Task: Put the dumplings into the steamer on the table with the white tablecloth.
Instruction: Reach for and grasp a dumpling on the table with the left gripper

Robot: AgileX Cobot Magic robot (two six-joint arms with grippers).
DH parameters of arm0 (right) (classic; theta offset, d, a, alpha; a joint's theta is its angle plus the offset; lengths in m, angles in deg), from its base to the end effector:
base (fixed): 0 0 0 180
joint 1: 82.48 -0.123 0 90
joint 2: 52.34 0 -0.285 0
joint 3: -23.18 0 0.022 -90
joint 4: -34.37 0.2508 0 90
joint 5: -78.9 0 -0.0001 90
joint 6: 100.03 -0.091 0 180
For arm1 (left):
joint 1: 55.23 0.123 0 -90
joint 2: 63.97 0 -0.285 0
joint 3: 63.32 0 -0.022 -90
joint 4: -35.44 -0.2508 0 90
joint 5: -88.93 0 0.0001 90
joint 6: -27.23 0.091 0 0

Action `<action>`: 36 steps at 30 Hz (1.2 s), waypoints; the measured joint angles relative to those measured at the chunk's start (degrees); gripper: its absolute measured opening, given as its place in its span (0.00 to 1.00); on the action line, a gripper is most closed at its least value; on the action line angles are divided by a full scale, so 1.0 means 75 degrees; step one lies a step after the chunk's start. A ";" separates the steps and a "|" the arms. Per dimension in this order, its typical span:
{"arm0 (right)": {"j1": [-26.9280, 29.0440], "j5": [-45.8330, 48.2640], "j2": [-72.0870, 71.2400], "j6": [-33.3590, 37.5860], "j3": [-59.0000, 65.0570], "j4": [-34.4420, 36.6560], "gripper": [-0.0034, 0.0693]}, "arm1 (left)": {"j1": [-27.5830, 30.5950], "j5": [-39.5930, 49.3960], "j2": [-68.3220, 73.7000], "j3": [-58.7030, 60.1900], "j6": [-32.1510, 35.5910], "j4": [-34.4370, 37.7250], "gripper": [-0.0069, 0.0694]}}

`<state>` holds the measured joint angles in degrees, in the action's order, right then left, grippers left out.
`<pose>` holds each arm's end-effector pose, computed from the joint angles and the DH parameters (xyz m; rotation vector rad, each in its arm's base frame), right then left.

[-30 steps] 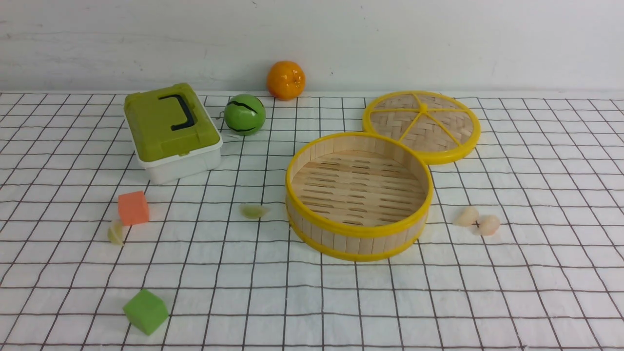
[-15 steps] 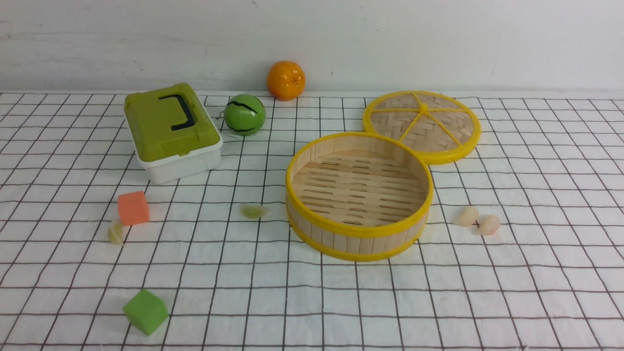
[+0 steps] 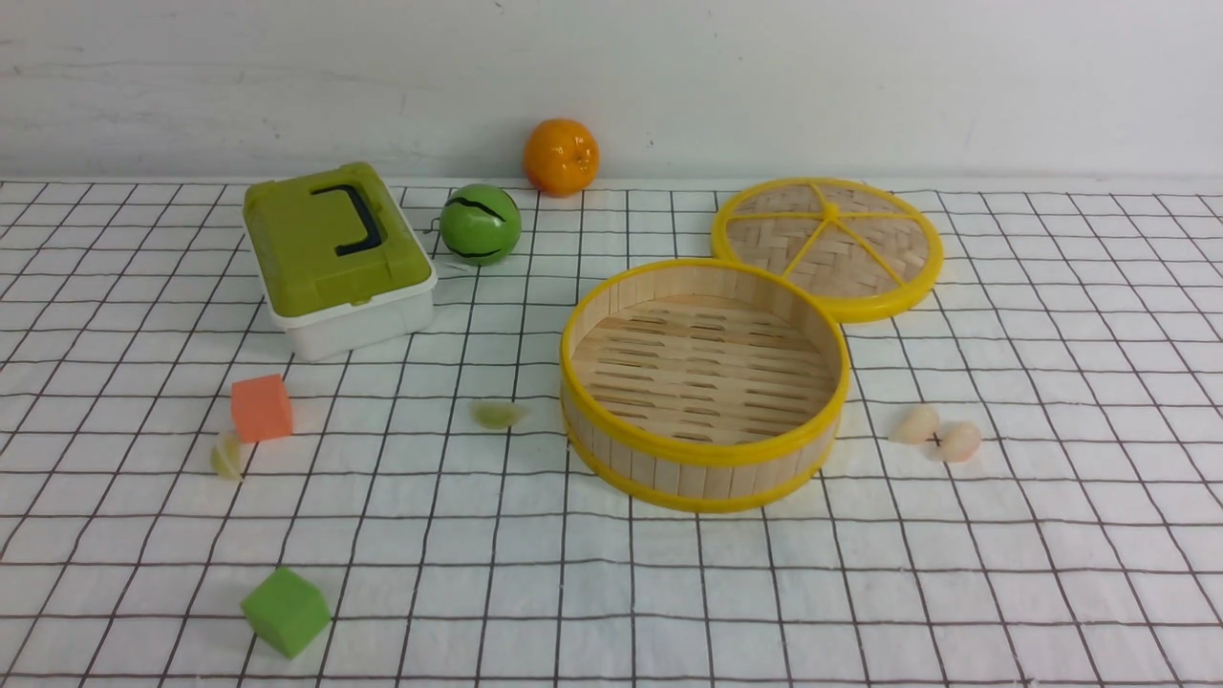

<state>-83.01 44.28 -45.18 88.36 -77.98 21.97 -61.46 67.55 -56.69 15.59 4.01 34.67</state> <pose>0.0370 0.0114 0.2535 -0.2638 0.8771 -0.2383 0.0481 -0.0057 0.2364 -0.1573 1.1313 -0.4492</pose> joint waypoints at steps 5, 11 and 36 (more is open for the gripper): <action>0.0000 -0.0704 0.0000 -0.0823 -0.0125 0.0586 0.38 | 0.0000 -0.0321 0.0000 -0.0255 -0.1616 0.0102 0.11; 0.0000 -0.0233 0.0560 -0.1388 -0.1216 0.1205 0.31 | 0.0000 0.1351 0.1234 -0.2363 -0.1318 -0.0033 0.11; -0.0951 0.9336 0.6363 -0.1261 -0.3981 0.1931 0.04 | 0.0234 0.7262 1.1260 -0.8346 -0.0478 -0.0150 0.14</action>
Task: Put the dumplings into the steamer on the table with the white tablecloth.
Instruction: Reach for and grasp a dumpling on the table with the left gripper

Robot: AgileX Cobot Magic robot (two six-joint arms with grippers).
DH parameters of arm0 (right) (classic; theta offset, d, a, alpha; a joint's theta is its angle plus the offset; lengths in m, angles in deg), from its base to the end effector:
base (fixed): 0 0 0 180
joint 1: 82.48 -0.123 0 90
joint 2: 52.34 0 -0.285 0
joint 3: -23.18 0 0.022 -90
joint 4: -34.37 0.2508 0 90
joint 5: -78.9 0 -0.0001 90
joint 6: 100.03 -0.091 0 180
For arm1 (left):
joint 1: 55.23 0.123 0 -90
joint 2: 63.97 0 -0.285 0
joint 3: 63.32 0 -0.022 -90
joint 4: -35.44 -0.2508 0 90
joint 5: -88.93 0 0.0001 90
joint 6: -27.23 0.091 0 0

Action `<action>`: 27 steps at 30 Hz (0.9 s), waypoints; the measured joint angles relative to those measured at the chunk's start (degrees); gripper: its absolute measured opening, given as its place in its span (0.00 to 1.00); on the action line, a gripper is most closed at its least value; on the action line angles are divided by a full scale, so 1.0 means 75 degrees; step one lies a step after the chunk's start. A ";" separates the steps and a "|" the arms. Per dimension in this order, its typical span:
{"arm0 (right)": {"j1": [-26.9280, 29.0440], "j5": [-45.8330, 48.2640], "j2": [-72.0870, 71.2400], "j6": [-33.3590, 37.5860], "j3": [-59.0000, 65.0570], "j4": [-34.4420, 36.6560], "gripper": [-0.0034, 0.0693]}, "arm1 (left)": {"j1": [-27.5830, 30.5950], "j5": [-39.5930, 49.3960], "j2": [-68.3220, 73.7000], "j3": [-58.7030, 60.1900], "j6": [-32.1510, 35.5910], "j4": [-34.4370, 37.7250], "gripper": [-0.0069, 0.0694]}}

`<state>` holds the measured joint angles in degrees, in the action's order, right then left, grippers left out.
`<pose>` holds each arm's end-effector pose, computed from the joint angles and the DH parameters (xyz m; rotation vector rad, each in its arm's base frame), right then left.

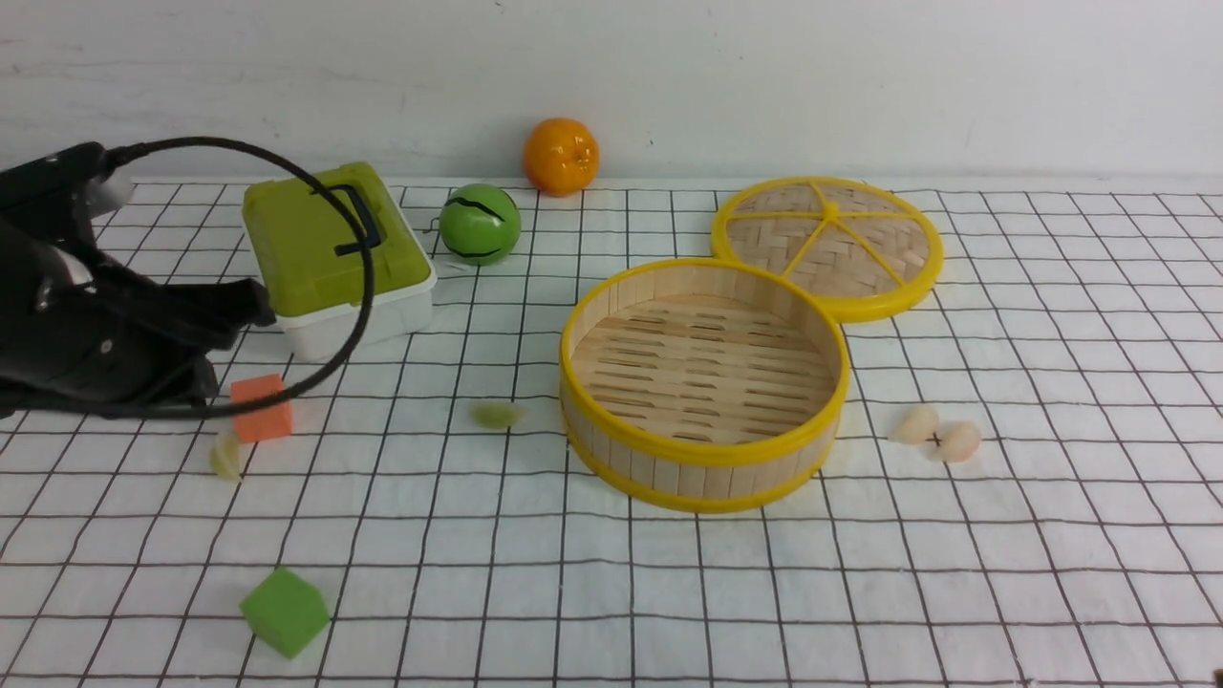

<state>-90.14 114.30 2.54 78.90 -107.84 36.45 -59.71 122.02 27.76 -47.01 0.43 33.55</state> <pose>0.1426 0.0211 0.2484 -0.1134 2.4302 0.1076 0.3101 -0.0227 0.2802 -0.4529 2.4318 -0.2022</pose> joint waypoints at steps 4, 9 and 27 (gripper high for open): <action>-0.0686 -0.0407 0.0807 0.0629 -0.0008 0.0736 0.04 | 0.0311 0.0472 0.1091 -0.0863 0.0129 -0.0111 0.23; -0.1122 -0.0507 0.1060 0.1423 -0.0013 0.1289 0.04 | 0.0362 0.0582 0.2066 -0.1427 0.0429 -0.0328 0.42; -0.1187 -0.0857 0.1060 0.1777 -0.0030 0.1441 0.05 | 0.0362 -0.0013 0.3940 -0.1782 0.0397 -0.0909 0.29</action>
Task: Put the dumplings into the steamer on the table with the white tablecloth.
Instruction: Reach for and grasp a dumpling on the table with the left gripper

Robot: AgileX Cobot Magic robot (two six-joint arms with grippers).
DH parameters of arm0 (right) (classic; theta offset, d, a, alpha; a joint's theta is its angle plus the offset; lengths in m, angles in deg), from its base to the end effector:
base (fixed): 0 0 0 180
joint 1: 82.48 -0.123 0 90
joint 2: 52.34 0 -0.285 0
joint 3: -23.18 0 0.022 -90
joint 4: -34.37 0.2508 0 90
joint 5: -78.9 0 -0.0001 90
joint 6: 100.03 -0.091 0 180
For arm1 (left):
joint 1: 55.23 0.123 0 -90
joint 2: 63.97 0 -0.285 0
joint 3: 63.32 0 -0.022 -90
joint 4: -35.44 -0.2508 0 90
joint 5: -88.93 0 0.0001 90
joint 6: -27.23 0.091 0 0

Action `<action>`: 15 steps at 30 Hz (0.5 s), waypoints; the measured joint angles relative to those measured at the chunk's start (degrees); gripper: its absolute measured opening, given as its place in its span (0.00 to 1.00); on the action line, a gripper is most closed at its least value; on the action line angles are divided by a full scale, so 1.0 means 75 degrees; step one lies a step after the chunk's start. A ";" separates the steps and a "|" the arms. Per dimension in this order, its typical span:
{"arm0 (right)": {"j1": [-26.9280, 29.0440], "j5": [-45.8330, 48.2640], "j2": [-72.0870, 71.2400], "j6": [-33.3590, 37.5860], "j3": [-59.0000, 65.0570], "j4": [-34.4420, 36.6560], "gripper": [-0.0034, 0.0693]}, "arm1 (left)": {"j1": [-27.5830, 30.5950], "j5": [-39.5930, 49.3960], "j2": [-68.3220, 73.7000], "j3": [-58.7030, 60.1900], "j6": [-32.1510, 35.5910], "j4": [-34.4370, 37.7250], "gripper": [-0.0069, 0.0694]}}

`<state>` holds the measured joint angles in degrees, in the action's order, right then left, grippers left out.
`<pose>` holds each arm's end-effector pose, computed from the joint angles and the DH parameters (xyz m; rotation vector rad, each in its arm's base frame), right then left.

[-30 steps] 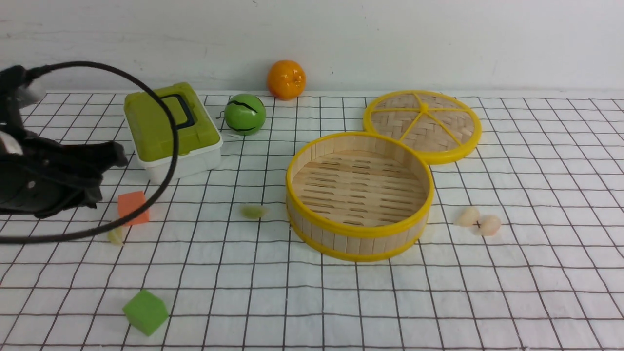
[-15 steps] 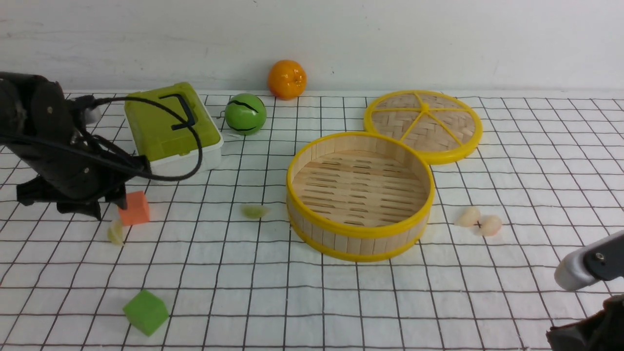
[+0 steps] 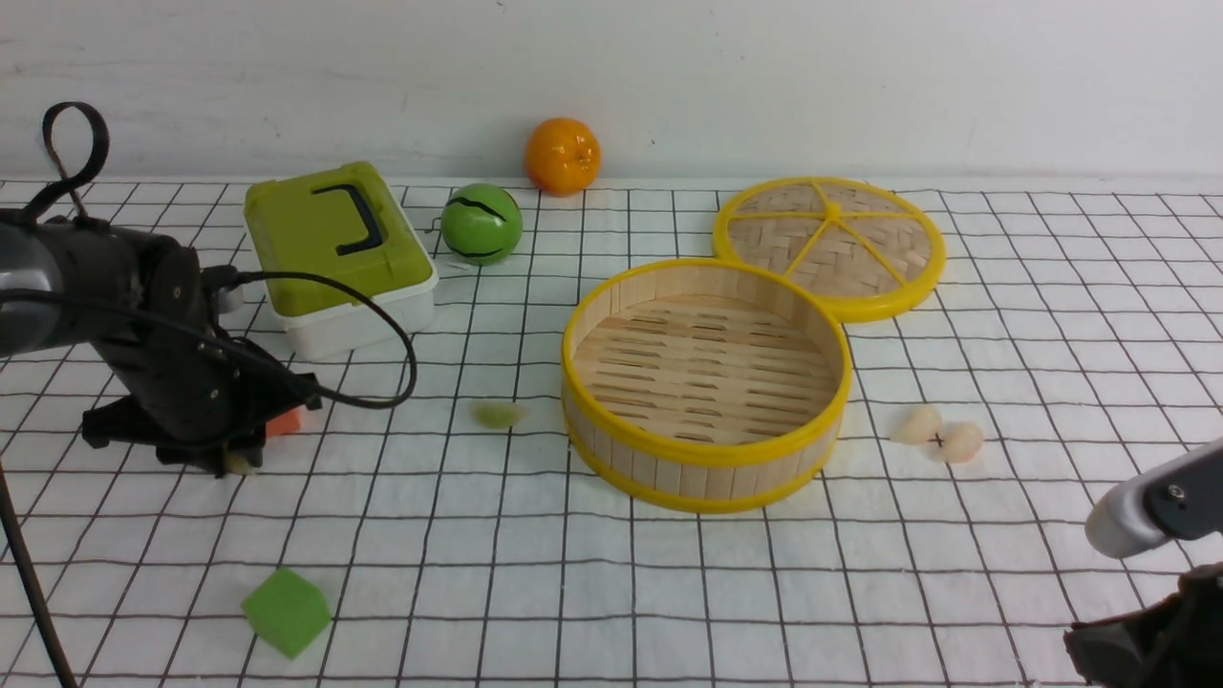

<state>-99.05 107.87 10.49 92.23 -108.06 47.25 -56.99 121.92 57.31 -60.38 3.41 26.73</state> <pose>0.1595 0.0577 0.2354 -0.4211 2.4155 0.2529 0.4033 -0.0049 0.1603 -0.3731 2.7053 0.0228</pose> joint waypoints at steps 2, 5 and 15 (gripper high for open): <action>0.0000 0.0000 0.0000 0.0001 0.0000 0.0000 0.05 | 0.0000 0.0084 -0.0033 0.0000 0.0000 0.0000 0.29; 0.0000 0.0000 0.0009 0.0007 0.0000 0.0000 0.05 | 0.0000 0.0532 -0.0302 0.0025 0.0079 0.0077 0.29; 0.0000 -0.0090 0.0015 0.0007 0.0000 0.0040 0.05 | -0.1407 0.1683 -0.1545 -0.1332 0.1427 0.2117 0.29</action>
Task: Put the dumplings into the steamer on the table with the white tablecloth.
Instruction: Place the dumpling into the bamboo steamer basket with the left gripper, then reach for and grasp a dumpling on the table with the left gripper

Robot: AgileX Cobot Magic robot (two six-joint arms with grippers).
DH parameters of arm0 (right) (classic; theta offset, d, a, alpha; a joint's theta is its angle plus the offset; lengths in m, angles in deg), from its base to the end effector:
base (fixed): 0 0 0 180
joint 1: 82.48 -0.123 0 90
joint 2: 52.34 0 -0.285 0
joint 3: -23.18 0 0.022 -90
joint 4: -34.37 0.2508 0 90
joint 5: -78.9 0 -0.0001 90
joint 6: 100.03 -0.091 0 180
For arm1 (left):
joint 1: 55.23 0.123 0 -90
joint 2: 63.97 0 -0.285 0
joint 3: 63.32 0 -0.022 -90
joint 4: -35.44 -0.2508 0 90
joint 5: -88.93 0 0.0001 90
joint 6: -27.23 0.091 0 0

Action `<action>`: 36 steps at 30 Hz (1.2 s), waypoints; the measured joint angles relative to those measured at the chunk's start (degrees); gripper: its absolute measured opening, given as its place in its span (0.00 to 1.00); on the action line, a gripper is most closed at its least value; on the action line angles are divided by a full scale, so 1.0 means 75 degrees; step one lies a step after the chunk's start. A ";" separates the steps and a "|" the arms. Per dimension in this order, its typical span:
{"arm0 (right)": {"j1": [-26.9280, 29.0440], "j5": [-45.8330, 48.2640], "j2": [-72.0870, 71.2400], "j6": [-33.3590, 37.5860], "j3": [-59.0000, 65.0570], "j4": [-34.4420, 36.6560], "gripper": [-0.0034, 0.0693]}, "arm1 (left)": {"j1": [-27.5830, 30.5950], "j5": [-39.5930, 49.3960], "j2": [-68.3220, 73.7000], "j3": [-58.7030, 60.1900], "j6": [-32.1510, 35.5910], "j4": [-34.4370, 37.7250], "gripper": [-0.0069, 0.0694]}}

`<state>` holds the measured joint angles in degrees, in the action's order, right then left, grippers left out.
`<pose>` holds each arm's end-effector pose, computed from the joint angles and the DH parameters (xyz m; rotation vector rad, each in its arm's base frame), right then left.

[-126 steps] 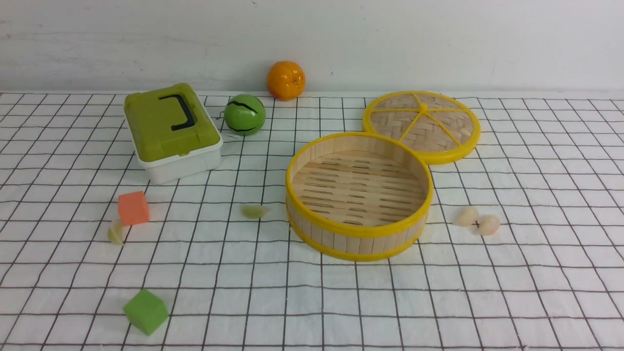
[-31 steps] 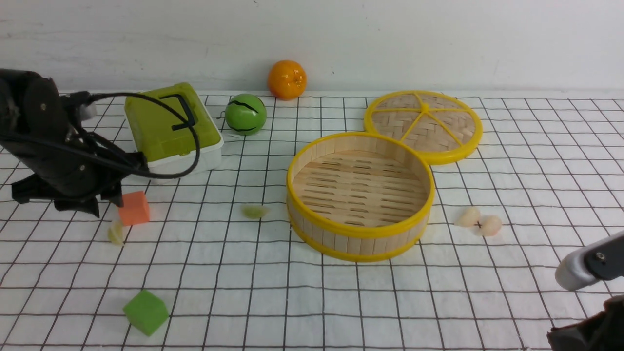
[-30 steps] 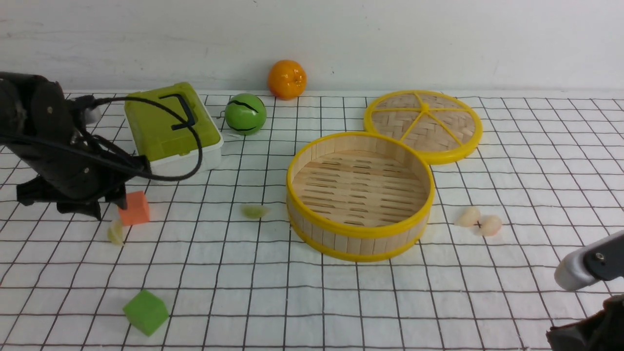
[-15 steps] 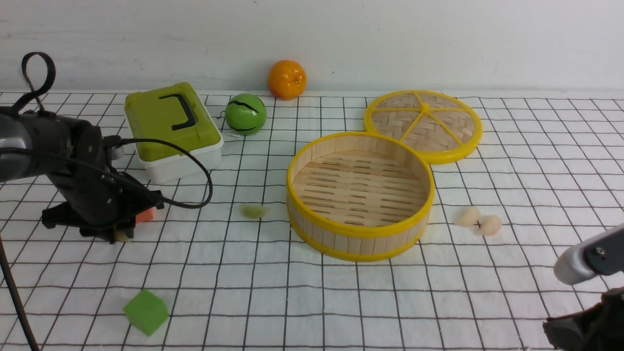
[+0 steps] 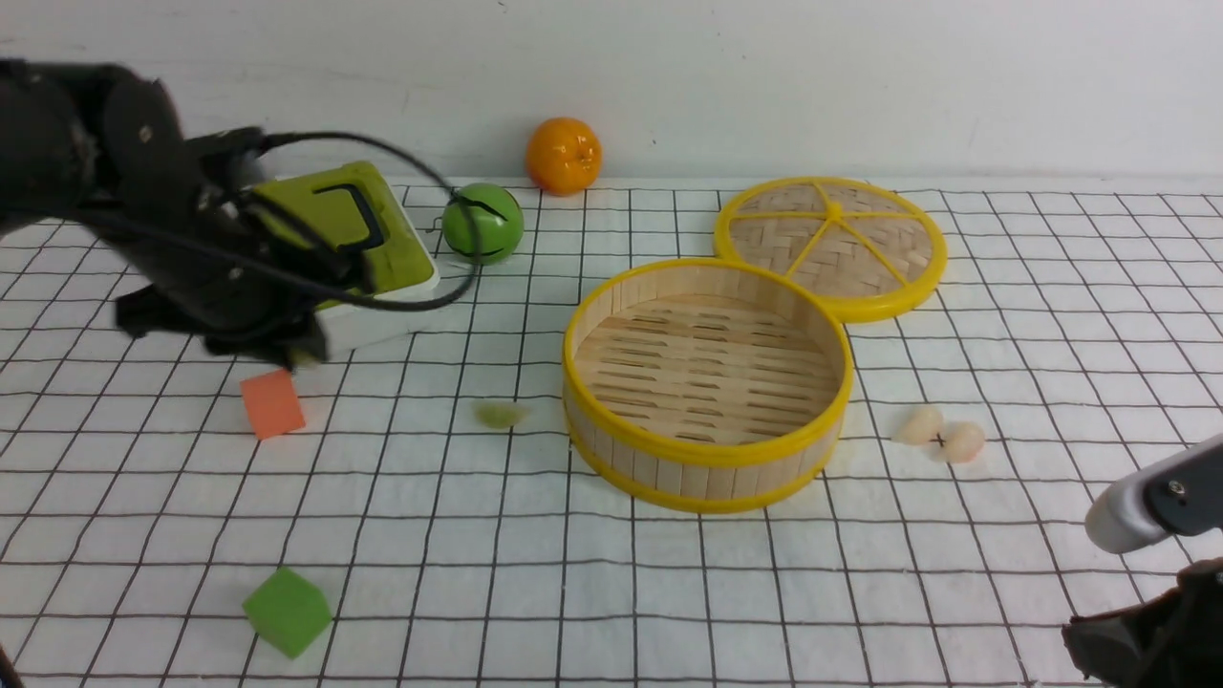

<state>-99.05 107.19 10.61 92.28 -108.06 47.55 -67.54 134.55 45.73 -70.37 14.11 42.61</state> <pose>0.1605 0.0580 0.2358 -0.4141 2.4068 0.2562 0.3827 -0.0918 0.2809 -0.0995 2.6078 -0.3088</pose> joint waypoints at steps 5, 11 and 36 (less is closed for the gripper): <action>0.0000 -0.0009 0.0009 0.0000 0.0000 0.0045 0.06 | -0.1356 0.0418 0.1020 -0.1666 0.0379 0.0503 0.29; 0.0000 -0.0011 0.0009 0.0000 0.0000 0.0054 0.07 | -0.2030 0.1023 0.2909 -0.4071 0.0373 0.0163 0.29; 0.0000 0.0006 0.0009 0.0000 -0.0008 0.0281 0.09 | -0.2087 0.3193 0.4075 -0.7104 -0.0461 -0.2051 0.65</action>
<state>-99.05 107.24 10.67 92.28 -108.12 49.66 -83.20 158.50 76.29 -123.65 10.65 27.23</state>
